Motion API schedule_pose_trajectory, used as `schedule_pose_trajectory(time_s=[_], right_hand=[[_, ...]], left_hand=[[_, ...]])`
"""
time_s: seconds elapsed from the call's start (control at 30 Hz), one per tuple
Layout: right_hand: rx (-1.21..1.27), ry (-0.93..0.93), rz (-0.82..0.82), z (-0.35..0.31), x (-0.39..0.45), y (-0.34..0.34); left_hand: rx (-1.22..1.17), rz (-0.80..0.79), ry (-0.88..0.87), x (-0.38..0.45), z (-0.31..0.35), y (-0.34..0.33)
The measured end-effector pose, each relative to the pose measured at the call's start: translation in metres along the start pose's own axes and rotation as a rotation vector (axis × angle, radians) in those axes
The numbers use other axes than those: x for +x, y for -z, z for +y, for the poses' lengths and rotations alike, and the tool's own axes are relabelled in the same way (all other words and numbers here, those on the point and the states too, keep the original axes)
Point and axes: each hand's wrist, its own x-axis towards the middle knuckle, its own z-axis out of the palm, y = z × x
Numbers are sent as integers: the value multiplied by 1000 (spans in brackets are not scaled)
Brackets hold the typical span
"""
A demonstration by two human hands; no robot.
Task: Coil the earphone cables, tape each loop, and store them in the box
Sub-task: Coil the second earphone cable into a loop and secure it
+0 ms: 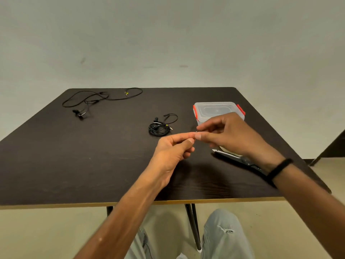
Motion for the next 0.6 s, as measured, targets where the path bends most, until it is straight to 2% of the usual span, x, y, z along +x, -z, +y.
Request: schedule_pose_trajectory(time_s=[0.3,0.43,0.5,0.6], right_hand=[[-201,136,176,-5,26,-44],[-204,140,190,-9,36,-59],[-125,108,173,-7,44,-67],[126,13,237,-3,59,-78]], left_hand=[[35,79,6,6,6,21],[42,104,-8,10,9,31],[142,168,-72,15,11,39],[553,390,-277,30,11,61]])
